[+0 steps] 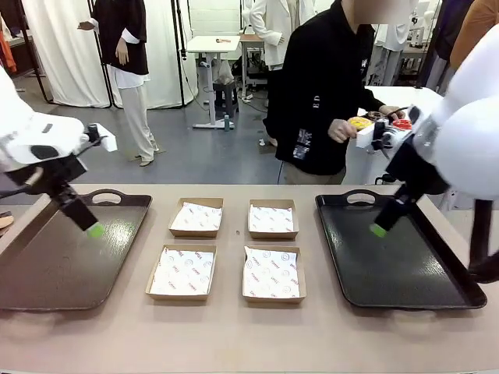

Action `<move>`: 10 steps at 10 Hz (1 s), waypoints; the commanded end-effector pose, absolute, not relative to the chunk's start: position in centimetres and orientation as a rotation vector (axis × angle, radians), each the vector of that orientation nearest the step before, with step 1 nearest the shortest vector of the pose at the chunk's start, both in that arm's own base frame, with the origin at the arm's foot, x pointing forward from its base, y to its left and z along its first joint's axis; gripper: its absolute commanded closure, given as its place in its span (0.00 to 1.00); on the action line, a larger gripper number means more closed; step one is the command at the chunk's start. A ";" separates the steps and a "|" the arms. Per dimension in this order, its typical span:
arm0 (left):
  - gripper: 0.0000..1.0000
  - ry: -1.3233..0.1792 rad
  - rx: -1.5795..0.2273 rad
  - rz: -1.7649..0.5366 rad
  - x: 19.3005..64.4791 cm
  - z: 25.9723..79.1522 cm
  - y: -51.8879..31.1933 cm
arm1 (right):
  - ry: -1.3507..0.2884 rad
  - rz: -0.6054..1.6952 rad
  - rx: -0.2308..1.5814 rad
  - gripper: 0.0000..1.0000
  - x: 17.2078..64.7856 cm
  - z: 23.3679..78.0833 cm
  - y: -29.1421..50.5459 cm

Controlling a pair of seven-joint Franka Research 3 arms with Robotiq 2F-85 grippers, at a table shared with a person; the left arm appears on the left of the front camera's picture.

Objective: Individually package the donuts and arrange them on the tray.
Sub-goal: Pick up one Paper togo box.

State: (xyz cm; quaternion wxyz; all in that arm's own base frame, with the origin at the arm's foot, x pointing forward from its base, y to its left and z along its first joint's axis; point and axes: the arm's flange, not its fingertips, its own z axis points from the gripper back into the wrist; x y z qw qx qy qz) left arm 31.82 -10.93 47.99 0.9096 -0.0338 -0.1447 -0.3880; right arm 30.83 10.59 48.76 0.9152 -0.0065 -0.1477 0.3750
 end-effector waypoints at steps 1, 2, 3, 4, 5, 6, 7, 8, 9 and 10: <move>0.00 -0.334 -0.042 -0.760 21.5 41.1 -7.0 | -0.294 0.777 -0.084 0.00 20.5 40.3 5.6; 0.00 -0.439 -0.002 -0.766 22.4 40.8 -7.3 | -0.304 0.772 -0.013 0.00 30.8 48.8 10.6; 0.00 -0.295 -0.067 -0.789 30.7 49.2 -10.1 | -0.304 0.772 -0.013 0.00 30.8 48.8 10.6; 0.00 -0.295 -0.067 -0.789 30.7 49.2 -10.1 | -0.304 0.772 -0.013 0.00 30.8 48.8 10.6; 0.00 -0.295 -0.067 -0.789 30.7 49.2 -10.1 | -0.304 0.772 -0.013 0.00 30.8 48.8 10.6; 0.00 -0.295 -0.067 -0.789 30.7 49.2 -10.1 | -0.304 0.772 -0.013 0.00 30.8 48.8 10.6; 0.00 -0.311 -0.056 -0.780 30.5 49.8 -9.8 | -0.292 0.771 -0.032 0.00 30.3 49.1 10.0; 0.00 -0.300 -0.243 -0.688 31.8 49.9 -8.3 | -0.311 0.661 0.214 0.00 31.2 48.9 8.2; 0.00 -0.302 -0.403 -0.639 31.7 50.2 -6.9 | -0.323 0.535 0.400 0.00 31.7 48.4 6.0; 0.00 -0.317 -0.512 -0.586 31.8 50.8 -5.4 | -0.338 0.443 0.544 0.00 32.2 48.0 3.8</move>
